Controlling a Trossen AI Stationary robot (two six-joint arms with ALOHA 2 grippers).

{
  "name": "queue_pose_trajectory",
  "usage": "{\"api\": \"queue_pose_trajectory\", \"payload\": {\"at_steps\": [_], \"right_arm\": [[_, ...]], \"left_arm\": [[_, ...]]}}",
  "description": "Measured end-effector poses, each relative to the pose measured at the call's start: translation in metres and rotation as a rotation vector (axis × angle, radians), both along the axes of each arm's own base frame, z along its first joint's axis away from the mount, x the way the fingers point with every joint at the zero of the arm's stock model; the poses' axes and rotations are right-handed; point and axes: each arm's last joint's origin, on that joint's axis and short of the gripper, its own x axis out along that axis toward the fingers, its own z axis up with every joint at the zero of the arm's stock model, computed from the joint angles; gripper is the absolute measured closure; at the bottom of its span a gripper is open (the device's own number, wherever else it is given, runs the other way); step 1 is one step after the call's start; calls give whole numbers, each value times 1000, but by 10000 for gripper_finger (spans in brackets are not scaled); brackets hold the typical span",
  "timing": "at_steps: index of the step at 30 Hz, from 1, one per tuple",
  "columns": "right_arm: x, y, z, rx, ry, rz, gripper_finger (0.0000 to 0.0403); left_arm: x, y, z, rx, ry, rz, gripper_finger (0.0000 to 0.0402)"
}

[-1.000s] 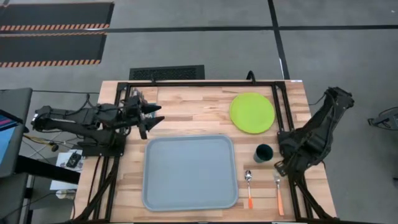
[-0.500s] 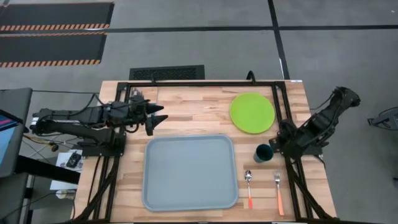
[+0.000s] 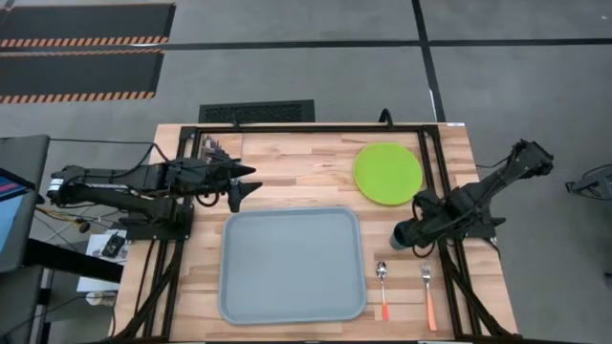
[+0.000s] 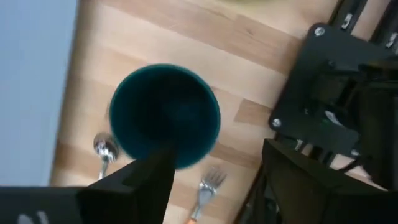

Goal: Pick and place plate/cup/fork/spoon on tray
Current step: Put the dark green cup on the gray serving tray

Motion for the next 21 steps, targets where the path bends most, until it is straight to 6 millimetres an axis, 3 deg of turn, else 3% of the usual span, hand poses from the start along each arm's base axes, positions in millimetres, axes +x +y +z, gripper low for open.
{"api": "queue_pose_trajectory", "payload": {"at_steps": [7, 21], "right_arm": [[-3, -3, -29, -19, 30, -78, 140], [-4, -6, -65, 36, -53, -107, 150]], "left_arm": [[-1, 0, -3, 1, 33, 0, 145], [-2, 1, -4, 12, 44, 26, 145]]}}
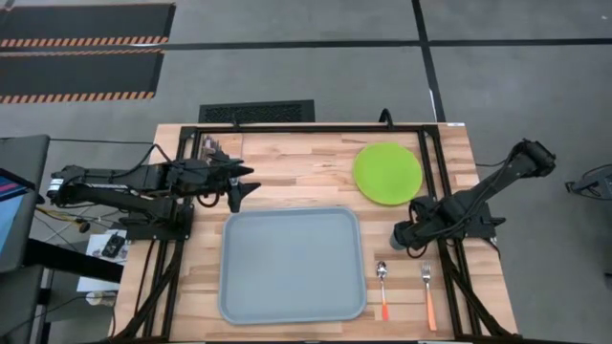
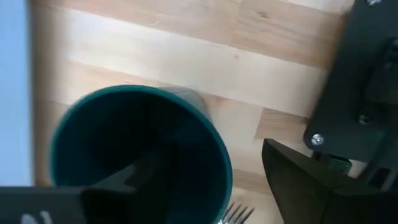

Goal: Pick and place plate/cup/fork/spoon on tray
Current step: Put the dark green cup on the gray serving tray

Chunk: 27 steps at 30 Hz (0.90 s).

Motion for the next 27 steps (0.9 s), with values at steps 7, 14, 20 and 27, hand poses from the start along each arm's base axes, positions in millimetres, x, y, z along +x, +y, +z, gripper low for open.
{"api": "queue_pose_trajectory", "payload": {"at_steps": [7, 14, 20, 27], "right_arm": [[5, -3, 1, 2, 1, -9, 251], [9, -6, 1, 16, -17, 8, 388], [18, -11, 17, 36, -59, 46, 392], [42, -30, 60, -38, -205, 130, 395]], "left_arm": [[0, 0, 0, 3, -2, 7, 145], [0, 1, 0, 12, -2, 28, 145], [0, 1, 0, 12, -1, 28, 145], [0, 1, 0, 11, 1, 27, 145]]}}
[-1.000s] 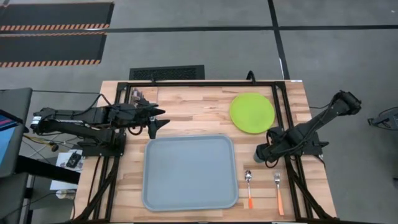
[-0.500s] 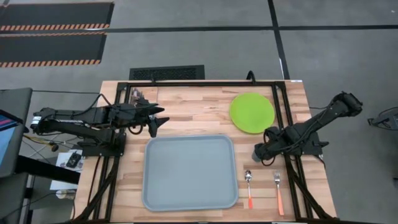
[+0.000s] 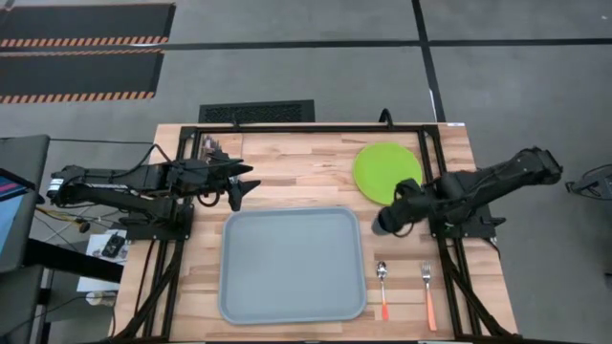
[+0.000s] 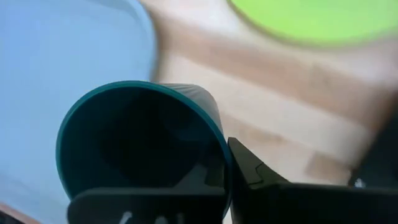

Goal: Pick and place plate/cup/fork/spoon on tray
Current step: Put the dark green cup on the gray serving tray

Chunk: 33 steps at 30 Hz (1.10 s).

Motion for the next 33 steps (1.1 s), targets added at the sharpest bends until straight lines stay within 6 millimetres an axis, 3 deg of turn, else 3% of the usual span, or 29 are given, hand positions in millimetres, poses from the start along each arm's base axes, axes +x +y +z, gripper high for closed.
{"api": "queue_pose_trajectory", "payload": {"at_steps": [8, 19, 24, 28, 33], "right_arm": [[56, -30, 16, -96, -34, 185, 392], [159, -62, -1, -151, -87, 454, 394], [202, -64, -5, -135, -82, 589, 391], [223, -59, -11, -126, -30, 676, 392], [227, -49, -29, -105, 49, 735, 390]], "left_arm": [[-1, 1, -1, -15, 1, 27, 145], [-2, 1, -4, -31, 26, 40, 145], [-4, 1, -7, -45, 63, 48, 145], [-5, 1, -9, -49, 79, 50, 145], [-5, 1, -10, -63, 92, 58, 145]]}}
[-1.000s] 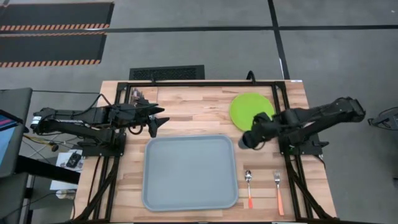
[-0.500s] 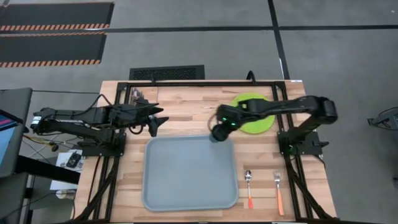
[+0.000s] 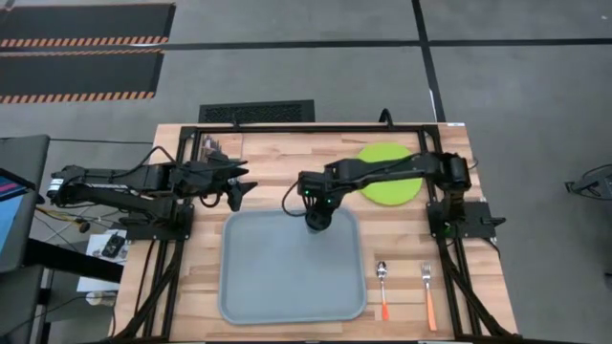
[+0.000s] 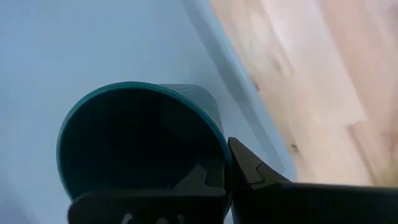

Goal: Pick and place plate/cup/fork/spoon on tray
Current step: Put the dark green cup on the gray serving tray

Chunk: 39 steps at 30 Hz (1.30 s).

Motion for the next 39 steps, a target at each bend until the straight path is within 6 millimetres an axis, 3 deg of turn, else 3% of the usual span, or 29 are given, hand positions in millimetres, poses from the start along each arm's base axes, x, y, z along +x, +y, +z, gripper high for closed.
{"api": "queue_pose_trajectory", "payload": {"at_steps": [11, 19, 27, 39], "right_arm": [[-46, -5, 8, 10, 10, -63, 392], [-59, -10, -11, 16, 85, -98, 390], [-31, -9, 2, 17, -17, -85, 396], [70, -6, 17, -48, -144, 116, 390]], "left_arm": [[-1, 1, -1, 0, 2, 35, 145], [-1, 1, -1, -18, -9, 54, 145], [-3, 1, -3, -14, 22, 51, 145], [-14, 3, -9, -24, 113, 92, 145]]}}
